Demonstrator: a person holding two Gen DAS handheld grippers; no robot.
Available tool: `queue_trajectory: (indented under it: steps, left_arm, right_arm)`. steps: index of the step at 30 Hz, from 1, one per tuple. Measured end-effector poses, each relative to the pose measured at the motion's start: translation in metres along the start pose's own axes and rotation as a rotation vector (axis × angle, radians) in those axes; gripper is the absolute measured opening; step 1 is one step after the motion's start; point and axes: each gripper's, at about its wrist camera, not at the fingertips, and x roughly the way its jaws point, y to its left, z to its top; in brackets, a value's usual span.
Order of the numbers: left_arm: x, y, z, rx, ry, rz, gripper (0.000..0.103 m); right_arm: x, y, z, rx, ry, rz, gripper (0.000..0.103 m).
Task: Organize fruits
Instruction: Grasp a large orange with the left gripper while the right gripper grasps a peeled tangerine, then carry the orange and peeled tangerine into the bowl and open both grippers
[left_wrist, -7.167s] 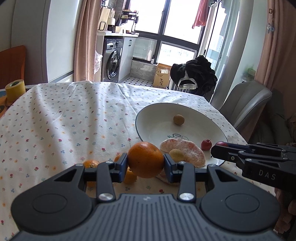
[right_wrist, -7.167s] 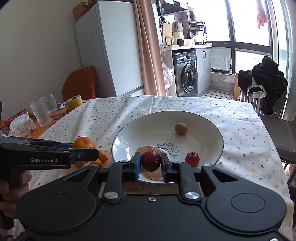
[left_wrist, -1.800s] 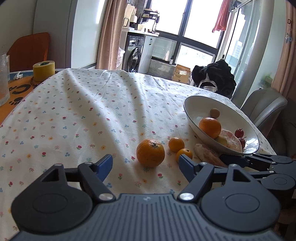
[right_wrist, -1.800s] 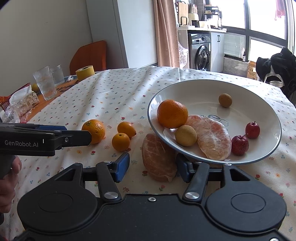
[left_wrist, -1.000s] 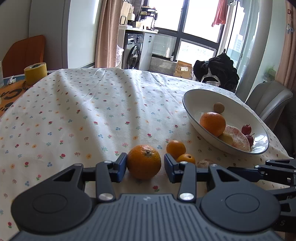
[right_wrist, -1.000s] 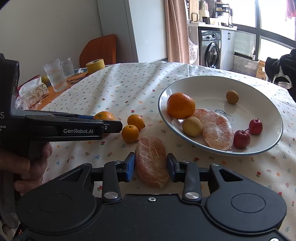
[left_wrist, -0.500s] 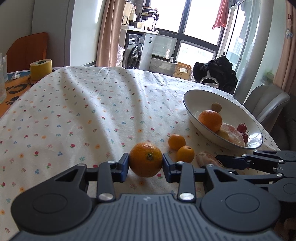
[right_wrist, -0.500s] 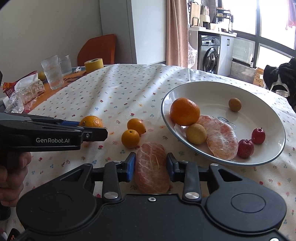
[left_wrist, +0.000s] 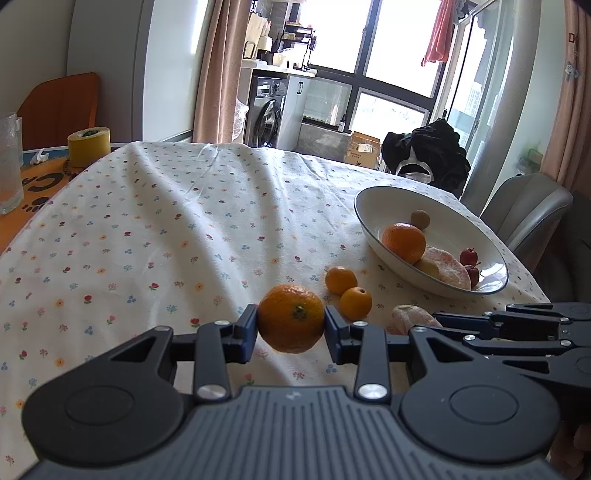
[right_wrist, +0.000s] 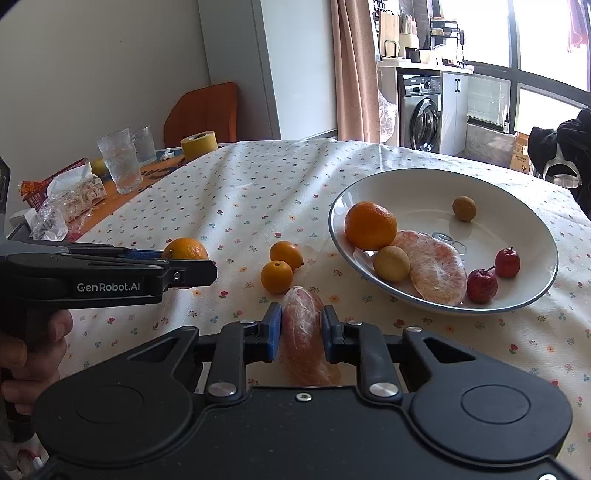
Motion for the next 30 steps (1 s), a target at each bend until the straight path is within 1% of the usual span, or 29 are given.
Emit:
queue_trajectory:
  steps: [10, 17, 24, 30]
  left_arm:
    - [-0.01, -0.006, 0.008, 0.019, -0.03, -0.021, 0.036]
    - [-0.008, -0.016, 0.019, 0.041, -0.042, -0.03, 0.036]
    - [-0.004, -0.033, 0.031, 0.08, -0.056, -0.047, 0.036]
    - [0.005, -0.047, 0.037, 0.103, -0.051, -0.061, 0.036]
  right_arm:
    - [-0.017, 0.002, 0.01, 0.0, -0.054, -0.004, 0.019]
    - [-0.027, -0.008, 0.019, 0.005, -0.096, -0.013, 0.019]
    - [-0.034, -0.032, 0.026, 0.038, -0.138, -0.048, 0.019]
    - [-0.036, -0.057, 0.028, 0.077, -0.157, -0.089, 0.018]
